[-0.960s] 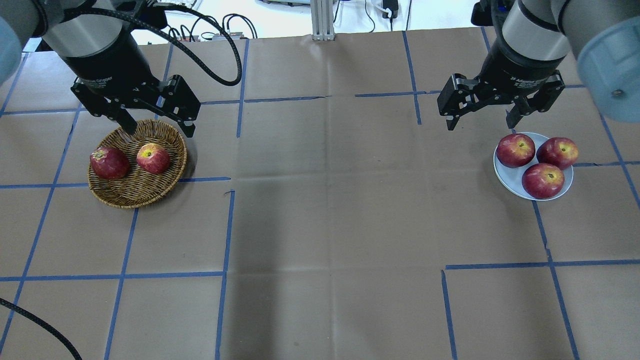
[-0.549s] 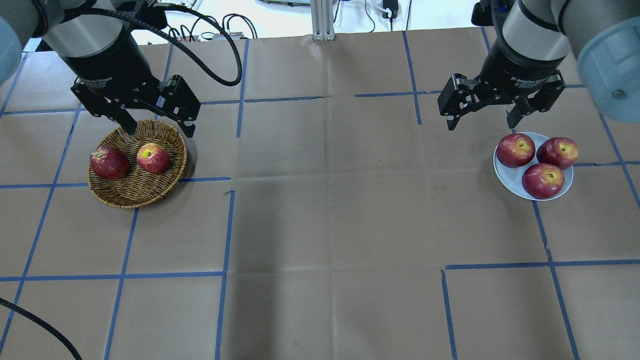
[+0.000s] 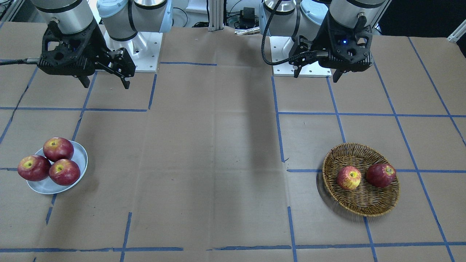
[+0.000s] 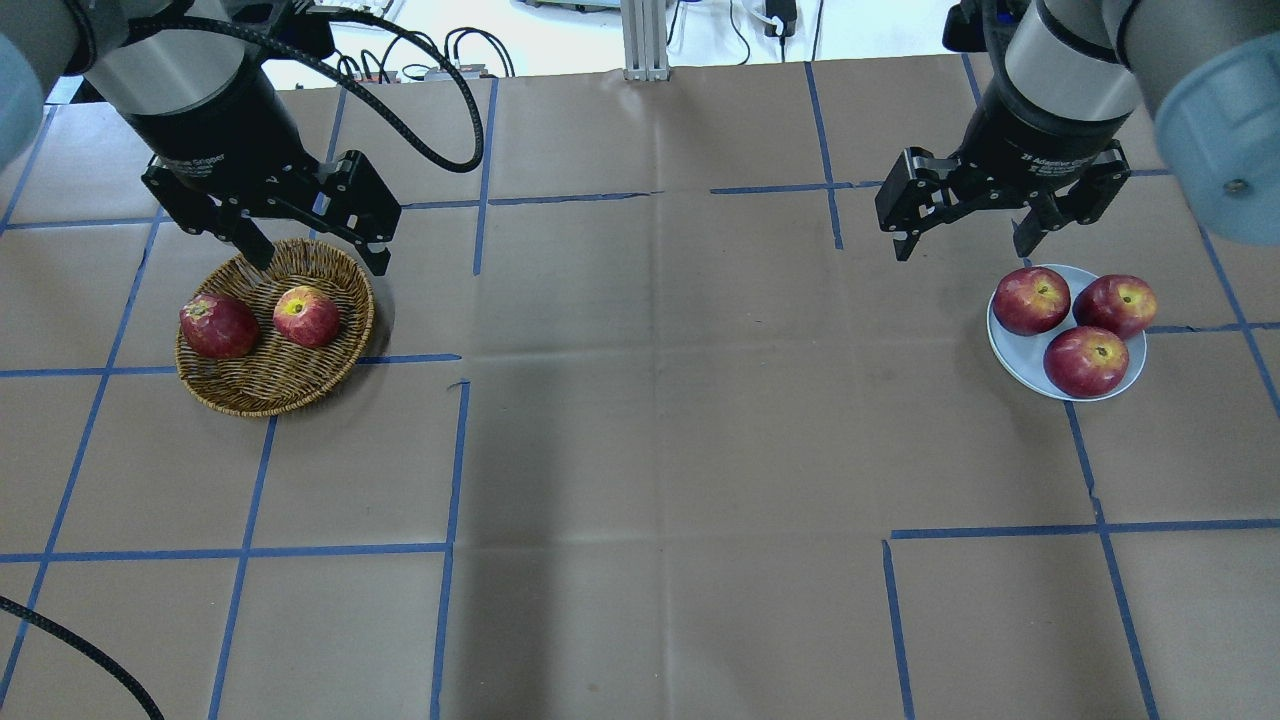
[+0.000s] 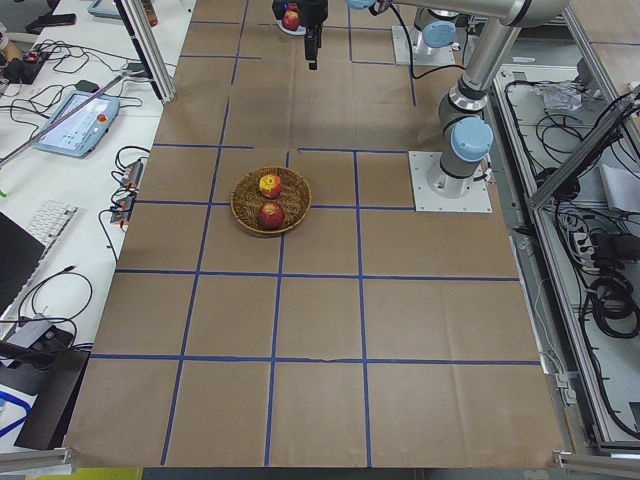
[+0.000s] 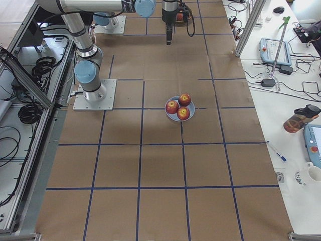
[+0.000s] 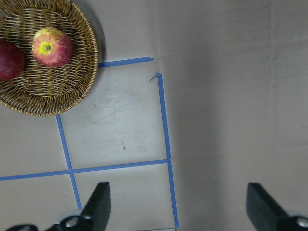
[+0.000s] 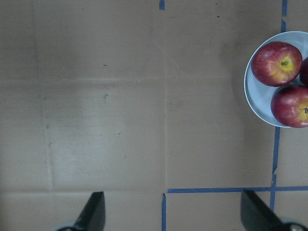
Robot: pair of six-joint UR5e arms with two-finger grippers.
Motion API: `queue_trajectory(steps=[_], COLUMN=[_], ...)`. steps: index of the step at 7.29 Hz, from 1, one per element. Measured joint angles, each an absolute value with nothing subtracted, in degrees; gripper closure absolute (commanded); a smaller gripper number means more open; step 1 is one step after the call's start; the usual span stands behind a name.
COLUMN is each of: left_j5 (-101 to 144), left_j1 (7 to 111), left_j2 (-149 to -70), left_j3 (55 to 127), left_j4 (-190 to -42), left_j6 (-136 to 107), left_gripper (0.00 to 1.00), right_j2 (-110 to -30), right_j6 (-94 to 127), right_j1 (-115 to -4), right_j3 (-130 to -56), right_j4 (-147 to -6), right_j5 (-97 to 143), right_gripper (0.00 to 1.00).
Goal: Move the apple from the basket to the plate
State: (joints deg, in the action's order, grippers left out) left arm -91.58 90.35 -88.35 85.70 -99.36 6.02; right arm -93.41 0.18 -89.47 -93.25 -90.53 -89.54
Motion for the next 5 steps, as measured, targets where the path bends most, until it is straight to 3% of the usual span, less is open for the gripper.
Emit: queue_trajectory(steps=[5], left_j5=[-92.64], left_j1=[89.43], left_j2=[-88.61], left_j3=[85.68], left_j4=[-97.42], left_j6=[7.12], left_gripper=[0.01], right_j2=[-93.43], right_j6=[0.18], right_j1=[-89.47], right_j3=[-93.25], right_j4=[-90.53], right_j5=[-89.48], right_gripper=[0.0])
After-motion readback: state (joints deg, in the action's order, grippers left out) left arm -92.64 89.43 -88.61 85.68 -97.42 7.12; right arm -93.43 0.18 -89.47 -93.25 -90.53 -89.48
